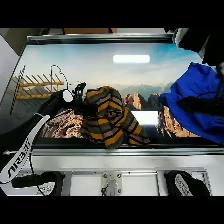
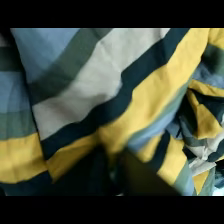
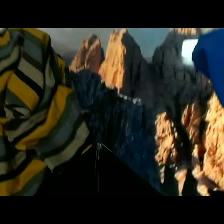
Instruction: Fold the clothes and pants, and hang the long-sleeved shirts on hangers.
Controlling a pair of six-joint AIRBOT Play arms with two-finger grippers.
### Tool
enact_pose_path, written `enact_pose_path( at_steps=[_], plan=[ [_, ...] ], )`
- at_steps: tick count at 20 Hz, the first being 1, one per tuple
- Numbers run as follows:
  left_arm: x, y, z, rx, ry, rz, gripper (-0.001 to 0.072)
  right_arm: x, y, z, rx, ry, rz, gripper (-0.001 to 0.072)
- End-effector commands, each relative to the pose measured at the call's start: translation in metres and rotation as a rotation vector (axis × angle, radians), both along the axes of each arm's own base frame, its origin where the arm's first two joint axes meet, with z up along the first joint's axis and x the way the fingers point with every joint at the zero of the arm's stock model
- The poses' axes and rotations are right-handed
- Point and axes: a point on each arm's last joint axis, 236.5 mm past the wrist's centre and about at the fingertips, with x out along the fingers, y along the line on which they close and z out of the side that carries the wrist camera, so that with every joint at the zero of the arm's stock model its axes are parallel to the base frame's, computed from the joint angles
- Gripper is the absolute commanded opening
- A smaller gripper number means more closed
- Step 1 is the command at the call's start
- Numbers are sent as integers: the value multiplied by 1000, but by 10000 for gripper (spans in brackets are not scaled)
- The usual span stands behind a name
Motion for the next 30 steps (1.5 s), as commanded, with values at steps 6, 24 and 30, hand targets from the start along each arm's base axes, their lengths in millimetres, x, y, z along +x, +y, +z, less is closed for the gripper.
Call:
enact_pose_path(
  at_steps=[6,24,30],
  plan=[
    [24,-3,60,-34,-124,-58,13,-26,115,-109,32,161,231,67],
    [16,-18,102,-54,-167,-136,13,77,248,-171,-59,48,474,437],
    [9,-13,113,-55,-161,-146,13,71,229,-160,-199,13,575,8]
  ],
)
